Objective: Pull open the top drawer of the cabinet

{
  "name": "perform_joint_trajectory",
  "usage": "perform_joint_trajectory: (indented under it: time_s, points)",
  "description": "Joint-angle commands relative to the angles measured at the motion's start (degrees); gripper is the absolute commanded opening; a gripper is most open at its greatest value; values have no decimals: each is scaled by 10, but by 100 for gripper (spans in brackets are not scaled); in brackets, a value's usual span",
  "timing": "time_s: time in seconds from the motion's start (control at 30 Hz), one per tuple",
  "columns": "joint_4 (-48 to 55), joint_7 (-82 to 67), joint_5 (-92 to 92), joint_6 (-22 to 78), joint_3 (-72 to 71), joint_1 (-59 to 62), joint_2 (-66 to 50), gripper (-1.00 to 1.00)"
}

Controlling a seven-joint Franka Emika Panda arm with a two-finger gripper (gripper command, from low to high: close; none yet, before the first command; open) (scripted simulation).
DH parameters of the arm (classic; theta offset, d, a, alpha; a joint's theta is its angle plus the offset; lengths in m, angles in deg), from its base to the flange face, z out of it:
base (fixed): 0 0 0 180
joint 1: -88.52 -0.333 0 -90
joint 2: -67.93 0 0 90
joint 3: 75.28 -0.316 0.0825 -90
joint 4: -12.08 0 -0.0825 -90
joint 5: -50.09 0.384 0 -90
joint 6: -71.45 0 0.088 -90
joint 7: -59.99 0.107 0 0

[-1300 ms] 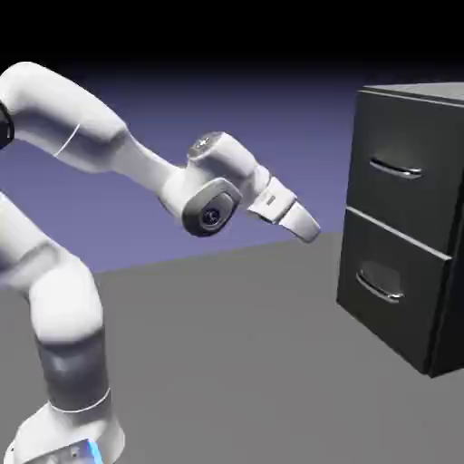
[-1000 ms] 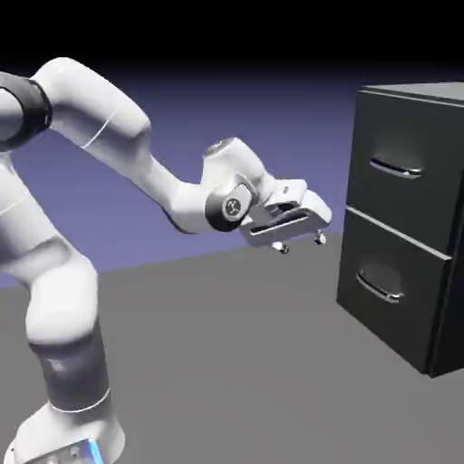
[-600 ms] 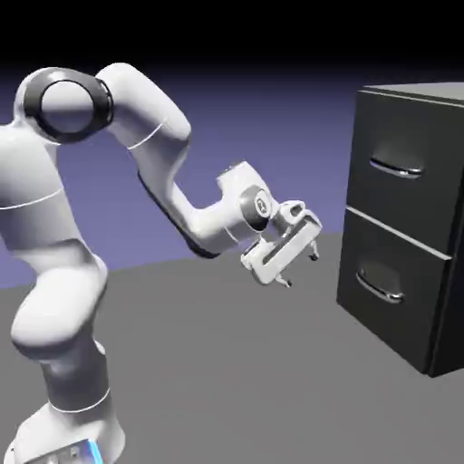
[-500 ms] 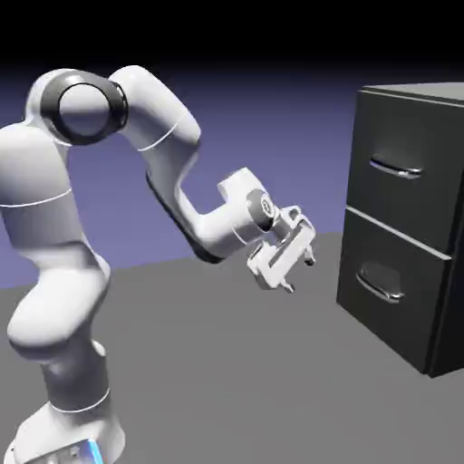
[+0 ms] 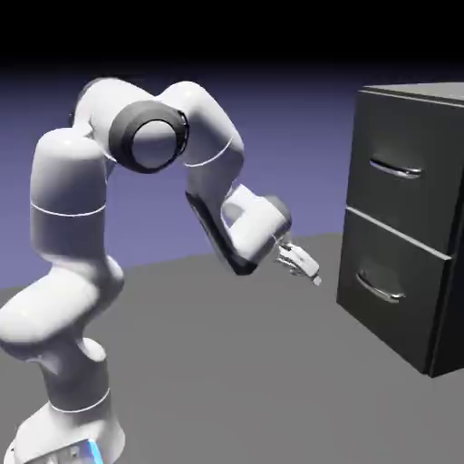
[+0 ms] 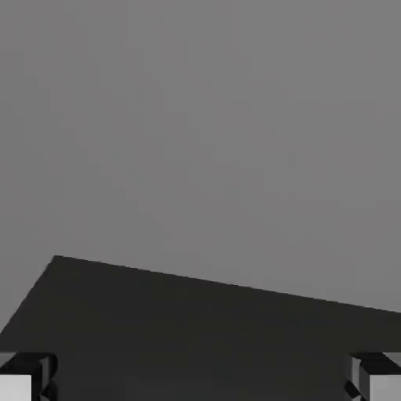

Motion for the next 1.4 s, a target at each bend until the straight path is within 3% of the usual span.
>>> perform_joint_trajectory:
  time_s: [0.0, 0.7, 0.97, 1.0, 1.37]
  points:
    - [7, -24, -25, 5, -15, 12, -12, 0]
    - [157, -528, -548, 117, -331, 267, -262, 0]
    - [267, -574, -561, 96, -253, 158, -303, 0]
    - [267, -574, -561, 96, -253, 158, -303, -100]
    - [72, -540, -546, 145, -420, 364, -277, -100]
